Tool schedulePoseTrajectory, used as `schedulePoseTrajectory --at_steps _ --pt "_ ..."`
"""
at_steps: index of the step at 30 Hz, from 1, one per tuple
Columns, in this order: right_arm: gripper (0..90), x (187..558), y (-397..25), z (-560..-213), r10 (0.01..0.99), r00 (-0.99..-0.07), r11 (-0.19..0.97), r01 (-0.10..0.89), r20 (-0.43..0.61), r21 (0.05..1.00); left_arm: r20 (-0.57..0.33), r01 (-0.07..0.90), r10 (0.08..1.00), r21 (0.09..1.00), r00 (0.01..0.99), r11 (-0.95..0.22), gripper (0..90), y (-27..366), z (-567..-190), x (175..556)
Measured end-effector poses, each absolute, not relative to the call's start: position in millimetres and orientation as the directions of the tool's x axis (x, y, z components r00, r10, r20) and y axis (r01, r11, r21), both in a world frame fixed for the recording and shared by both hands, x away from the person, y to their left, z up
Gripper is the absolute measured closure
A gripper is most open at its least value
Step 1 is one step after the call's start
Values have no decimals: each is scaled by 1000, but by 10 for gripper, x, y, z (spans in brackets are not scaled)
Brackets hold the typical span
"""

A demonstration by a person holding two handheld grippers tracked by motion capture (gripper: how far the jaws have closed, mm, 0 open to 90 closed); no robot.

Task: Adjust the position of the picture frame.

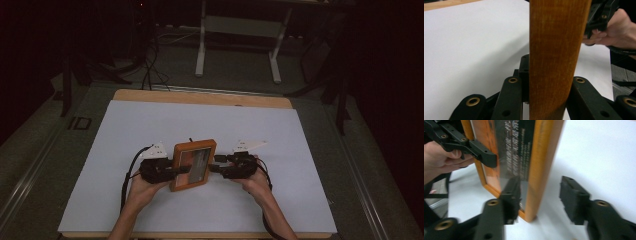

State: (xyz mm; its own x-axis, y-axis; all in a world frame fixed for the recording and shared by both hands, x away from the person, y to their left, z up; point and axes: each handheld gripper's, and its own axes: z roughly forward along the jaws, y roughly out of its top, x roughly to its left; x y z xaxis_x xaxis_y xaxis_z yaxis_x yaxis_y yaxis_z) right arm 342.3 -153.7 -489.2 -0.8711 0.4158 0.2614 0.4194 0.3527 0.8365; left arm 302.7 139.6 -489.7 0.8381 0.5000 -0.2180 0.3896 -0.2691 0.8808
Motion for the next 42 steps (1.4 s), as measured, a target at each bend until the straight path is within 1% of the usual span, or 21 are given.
schedulePoseTrajectory --at_steps 2,5,6,10,13,17,21,25,27,29,31,33,36,37,42 --pt "455 3463 -1451 -4934 389 -880 356 416 272 837 -220 390 499 881 838 -267 739 1397 -4899 3030" --pt "465 3513 -1346 -4988 345 -891 354 415 295 838 -217 386 495 883 841 -268 741 1397 -4901 3030" --pt "450 3522 -1323 -4999 330 -895 350 410 299 842 -220 388 495 882 841 -267 741 1402 -4904 3034" --pt "486 3528 -1330 -5003 321 -899 339 404 299 850 -246 396 474 884 846 -249 740 1436 -4950 3059" --pt "503 3491 -1376 -4985 334 -898 338 396 285 853 -260 402 462 884 848 -239 731 1396 -4967 3077" --pt "559 3423 -1508 -4928 353 -892 312 397 283 863 -295 412 431 887 853 -209 693 1333 -4984 3127" --pt "587 3341 -1643 -4884 385 -882 315 403 272 859 -299 411 407 884 863 -223 659 1190 -5000 3181" --pt "594 3284 -1794 -4906 422 -867 314 415 266 854 -309 415 381 879 871 -236 640 1031 -5045 3239" --pt "597 3266 -1863 -4929 431 -863 315 419 265 852 -322 417 366 882 873 -220 638 981 -5050 3265" --pt "609 3238 -1906 -4949 433 -861 317 421 265 850 -322 408 359 892 876 -195 617 945 -5022 3286" --pt "612 3220 -1936 -4959 435 -861 314 418 262 853 -319 404 353 893 879 -199 614 922 -5007 3294" --pt "624 3208 -1961 -4968 432 -864 313 413 259 855 -316 404 362 892 877 -201 599 916 -5004 3289" --pt "663 3184 -1989 -4974 423 -870 313 404 254 860 -299 406 421 894 856 -190 524 956 -5005 3269" --pt "666 3171 -1999 -4974 422 -871 314 401 252 860 -305 409 419 894 855 -185 510 974 -5014 3260" --pt "665 3146 -1983 -4956 414 -883 329 370 219 869 -283 395 427 896 859 -201 490 1025 -5023 3193"
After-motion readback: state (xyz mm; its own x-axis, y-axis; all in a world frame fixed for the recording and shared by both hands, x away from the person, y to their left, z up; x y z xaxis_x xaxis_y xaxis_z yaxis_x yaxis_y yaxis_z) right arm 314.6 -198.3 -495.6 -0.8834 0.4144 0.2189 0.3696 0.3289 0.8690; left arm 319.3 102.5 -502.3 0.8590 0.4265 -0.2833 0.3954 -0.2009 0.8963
